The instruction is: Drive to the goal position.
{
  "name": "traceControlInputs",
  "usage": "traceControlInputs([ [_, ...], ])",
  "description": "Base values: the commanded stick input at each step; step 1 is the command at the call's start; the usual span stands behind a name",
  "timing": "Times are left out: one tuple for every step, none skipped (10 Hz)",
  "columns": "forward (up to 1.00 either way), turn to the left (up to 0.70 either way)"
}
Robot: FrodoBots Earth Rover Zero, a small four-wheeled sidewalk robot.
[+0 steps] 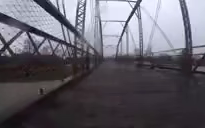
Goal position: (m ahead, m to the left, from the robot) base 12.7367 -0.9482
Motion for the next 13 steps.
traceControlInputs([
  [1.00,0.00],
  [1.00,0.00],
  [1.00,0.00],
  [1.00,0.00],
  [1.00,0.00],
  [1.00,0.00],
  [1.00,0.00],
  [1.00,-0.03],
  [1.00,-0.39],
  [1.00,-0.14],
  [1.00,-0.29],
  [1.00,-0.34],
  [1.00,-0.36],
])
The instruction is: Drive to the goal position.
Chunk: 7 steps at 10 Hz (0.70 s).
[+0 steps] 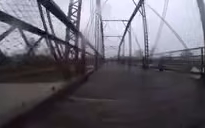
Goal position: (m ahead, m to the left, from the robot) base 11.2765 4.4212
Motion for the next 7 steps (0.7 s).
traceControlInputs([
  [1.00,-0.33],
  [1.00,-0.34],
  [1.00,-0.33],
  [1.00,-0.25],
  [1.00,-0.35],
  [1.00,-0.03],
  [1.00,0.00],
])
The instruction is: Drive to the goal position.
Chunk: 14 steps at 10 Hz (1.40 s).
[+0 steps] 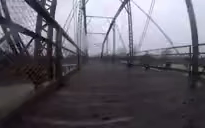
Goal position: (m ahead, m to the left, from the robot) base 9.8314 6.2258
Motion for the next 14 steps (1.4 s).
traceControlInputs([
  [1.00,0.00],
  [1.00,0.00],
  [1.00,0.00],
  [1.00,0.00],
  [1.00,0.00],
  [1.00,0.00],
  [1.00,0.00],
  [1.00,0.00],
  [1.00,0.00],
  [1.00,0.00],
  [1.00,0.00],
  [1.00,0.00],
  [1.00,0.00],
  [1.00,0.00],
])
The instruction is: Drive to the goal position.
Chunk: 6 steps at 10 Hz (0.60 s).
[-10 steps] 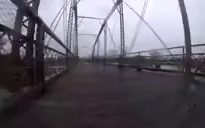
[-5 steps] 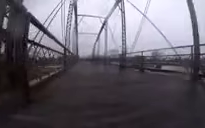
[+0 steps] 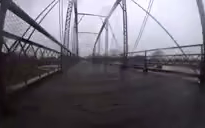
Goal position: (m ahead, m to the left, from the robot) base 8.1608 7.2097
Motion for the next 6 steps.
traceControlInputs([
  [1.00,0.00],
  [1.00,0.00],
  [1.00,0.00],
  [1.00,0.00],
  [1.00,0.00],
  [1.00,0.00],
])
